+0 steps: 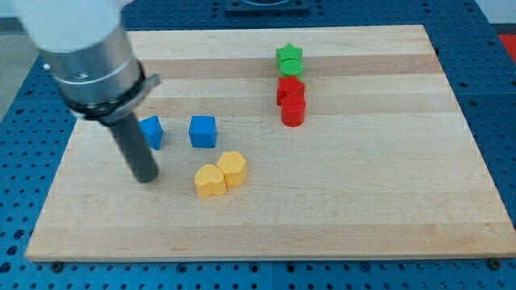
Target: Place the blue triangle beside the blue cube
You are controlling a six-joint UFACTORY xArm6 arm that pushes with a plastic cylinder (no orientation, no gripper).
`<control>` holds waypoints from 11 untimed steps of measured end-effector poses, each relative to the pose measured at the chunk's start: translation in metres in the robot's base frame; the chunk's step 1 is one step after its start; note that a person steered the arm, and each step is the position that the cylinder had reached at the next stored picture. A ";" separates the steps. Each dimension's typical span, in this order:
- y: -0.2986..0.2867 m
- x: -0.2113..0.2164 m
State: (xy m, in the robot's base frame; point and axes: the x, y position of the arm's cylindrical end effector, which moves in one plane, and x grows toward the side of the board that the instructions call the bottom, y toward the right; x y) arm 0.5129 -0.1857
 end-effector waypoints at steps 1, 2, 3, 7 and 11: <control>-0.029 -0.007; -0.038 -0.029; -0.039 -0.051; 0.025 -0.066; 0.031 -0.140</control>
